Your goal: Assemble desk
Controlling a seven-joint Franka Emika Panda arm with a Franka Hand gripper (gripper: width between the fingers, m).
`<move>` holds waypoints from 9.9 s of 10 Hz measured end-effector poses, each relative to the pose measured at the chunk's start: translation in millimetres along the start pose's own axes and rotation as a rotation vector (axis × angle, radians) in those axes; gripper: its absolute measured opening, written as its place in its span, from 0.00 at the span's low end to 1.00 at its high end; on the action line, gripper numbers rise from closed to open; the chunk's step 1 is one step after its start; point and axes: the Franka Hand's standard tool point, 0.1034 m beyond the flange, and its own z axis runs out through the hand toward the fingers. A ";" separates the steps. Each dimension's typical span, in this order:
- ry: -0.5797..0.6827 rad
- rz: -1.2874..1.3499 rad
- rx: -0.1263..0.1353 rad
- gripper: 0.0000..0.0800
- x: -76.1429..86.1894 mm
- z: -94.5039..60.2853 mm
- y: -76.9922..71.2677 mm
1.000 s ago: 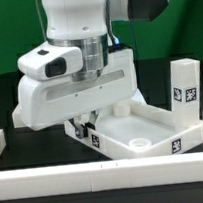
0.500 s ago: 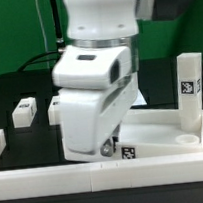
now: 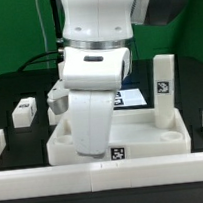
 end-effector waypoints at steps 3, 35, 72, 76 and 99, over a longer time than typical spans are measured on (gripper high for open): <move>0.028 0.017 -0.038 0.07 9.5 -14.1 22.0; 0.031 0.645 -0.022 0.81 -21.5 -89.0 22.7; -0.378 1.775 0.907 0.81 -87.8 -29.4 -175.3; -0.381 1.773 0.910 0.81 -87.1 -28.1 -176.2; -0.443 1.750 1.060 0.36 -56.9 12.0 -207.8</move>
Offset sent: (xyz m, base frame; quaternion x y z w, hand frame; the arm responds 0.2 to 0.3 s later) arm 0.0242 0.0235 0.0248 -0.0252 0.0255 0.0420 0.9985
